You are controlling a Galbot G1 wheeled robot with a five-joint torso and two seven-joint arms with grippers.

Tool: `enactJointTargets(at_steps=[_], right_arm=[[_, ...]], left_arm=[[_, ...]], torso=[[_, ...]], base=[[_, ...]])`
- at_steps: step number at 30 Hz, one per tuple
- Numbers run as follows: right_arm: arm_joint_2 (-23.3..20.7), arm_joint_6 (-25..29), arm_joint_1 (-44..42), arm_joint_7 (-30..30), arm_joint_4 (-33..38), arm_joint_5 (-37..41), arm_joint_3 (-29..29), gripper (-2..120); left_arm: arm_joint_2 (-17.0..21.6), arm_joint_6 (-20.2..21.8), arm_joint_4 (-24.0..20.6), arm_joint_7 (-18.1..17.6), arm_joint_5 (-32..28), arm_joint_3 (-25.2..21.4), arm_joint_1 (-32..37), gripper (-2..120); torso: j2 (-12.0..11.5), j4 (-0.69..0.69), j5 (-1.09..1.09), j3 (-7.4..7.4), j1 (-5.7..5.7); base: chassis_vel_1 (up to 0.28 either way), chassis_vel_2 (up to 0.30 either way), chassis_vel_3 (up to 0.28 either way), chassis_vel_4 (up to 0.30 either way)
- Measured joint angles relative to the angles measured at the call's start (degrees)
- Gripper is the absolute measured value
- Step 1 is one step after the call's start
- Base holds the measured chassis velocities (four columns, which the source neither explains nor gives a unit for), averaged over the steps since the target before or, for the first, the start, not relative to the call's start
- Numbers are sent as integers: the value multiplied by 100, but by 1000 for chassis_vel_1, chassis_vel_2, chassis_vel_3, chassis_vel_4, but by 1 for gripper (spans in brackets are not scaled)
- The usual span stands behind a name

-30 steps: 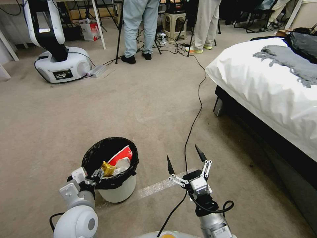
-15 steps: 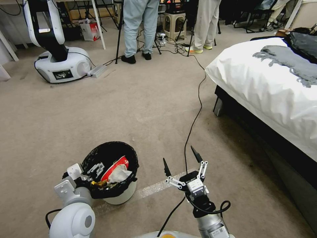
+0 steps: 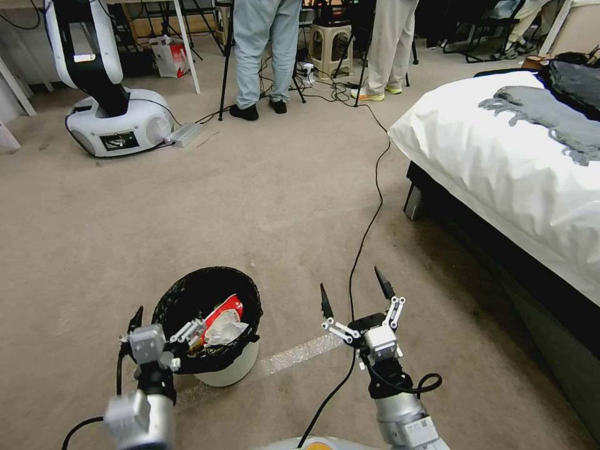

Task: Pick up the trash bin, then pick up the garbage from the floor and place it into the trash bin.

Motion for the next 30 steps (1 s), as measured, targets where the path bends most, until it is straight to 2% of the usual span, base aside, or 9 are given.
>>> enactJointTargets(at_steps=[3,7,30], right_arm=[[41,-24,5,9,-32,4,8,100],[46,-30,14,6,-57,4,8,100],[48,-36,15,-8,-69,-26,19,100]], left_arm=[[-62,-635,384,-33,342,51,112,100],[-87,-765,499,-128,406,103,128,100],[-112,-748,519,-215,463,119,109,100]], torso=[[0,0,-1,0,0],[0,0,0,0,0],[0,0,-1,1,0]], base=[[0,0,0,0],[0,0,0,0],[0,0,0,0]])
